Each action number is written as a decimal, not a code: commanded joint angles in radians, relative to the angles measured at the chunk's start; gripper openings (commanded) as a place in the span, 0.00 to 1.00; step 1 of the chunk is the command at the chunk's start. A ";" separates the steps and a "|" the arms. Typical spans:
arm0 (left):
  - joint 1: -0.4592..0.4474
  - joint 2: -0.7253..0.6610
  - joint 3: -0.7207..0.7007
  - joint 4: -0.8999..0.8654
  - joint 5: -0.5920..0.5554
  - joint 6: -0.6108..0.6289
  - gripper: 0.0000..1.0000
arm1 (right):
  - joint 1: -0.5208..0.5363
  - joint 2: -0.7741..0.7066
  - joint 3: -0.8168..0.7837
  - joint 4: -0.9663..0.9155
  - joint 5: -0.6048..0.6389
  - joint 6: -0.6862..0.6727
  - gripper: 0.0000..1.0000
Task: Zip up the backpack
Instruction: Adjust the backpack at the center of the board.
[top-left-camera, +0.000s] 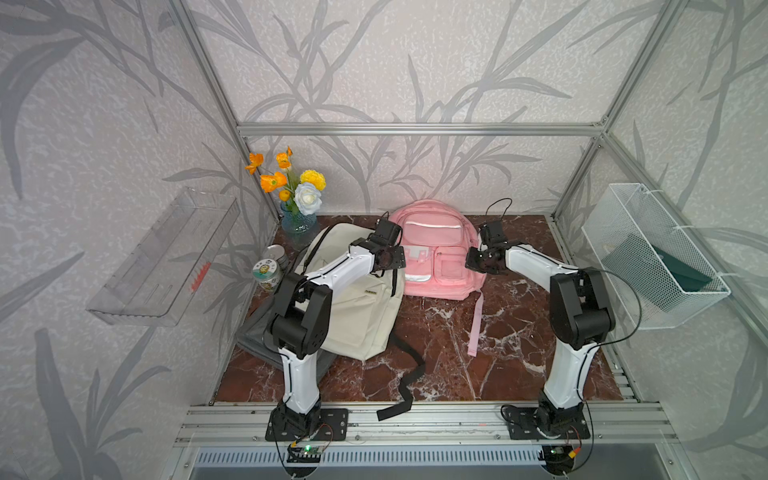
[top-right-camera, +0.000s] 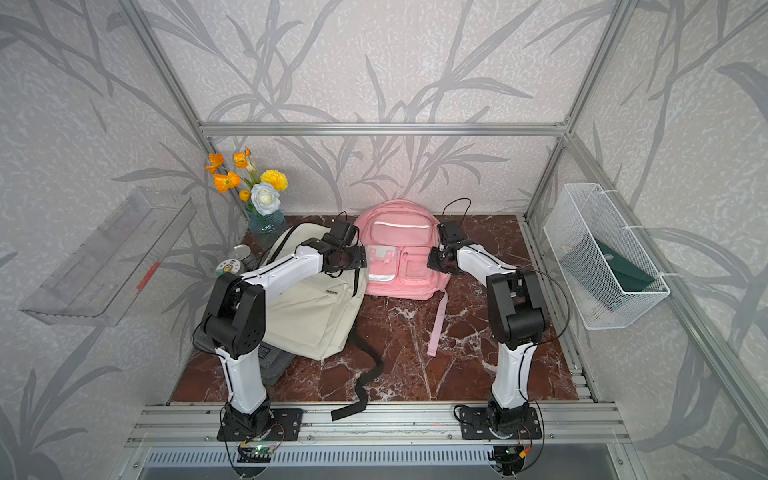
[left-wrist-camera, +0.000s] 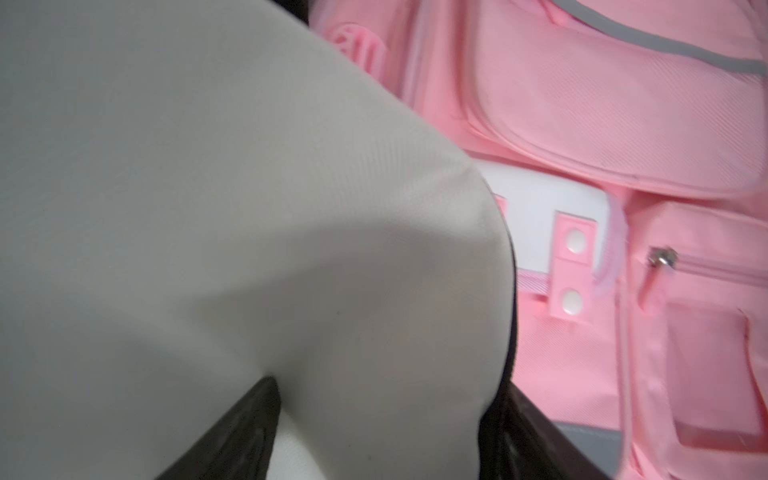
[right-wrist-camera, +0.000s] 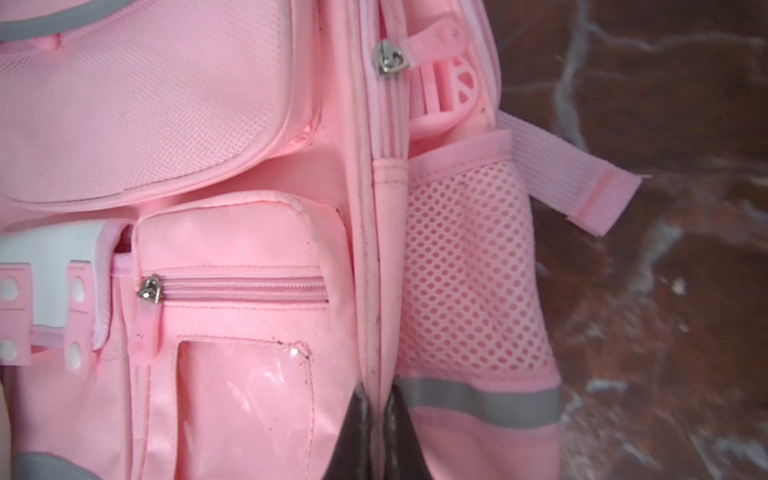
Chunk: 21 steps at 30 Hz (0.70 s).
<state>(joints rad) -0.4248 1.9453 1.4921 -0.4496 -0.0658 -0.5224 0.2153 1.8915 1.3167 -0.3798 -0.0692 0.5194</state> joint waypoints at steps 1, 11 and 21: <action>0.022 0.040 0.032 -0.017 -0.003 0.029 0.80 | -0.083 -0.122 -0.113 -0.017 0.081 0.036 0.00; 0.023 0.168 0.188 -0.024 0.010 0.075 0.80 | -0.109 -0.566 -0.441 -0.069 0.155 0.038 0.00; -0.089 0.154 0.377 -0.170 0.043 0.065 0.82 | -0.105 -0.885 -0.665 -0.198 0.070 0.067 0.00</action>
<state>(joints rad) -0.4435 2.1315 1.8149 -0.5358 -0.0326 -0.4641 0.1055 1.0706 0.6617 -0.5240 0.0132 0.5762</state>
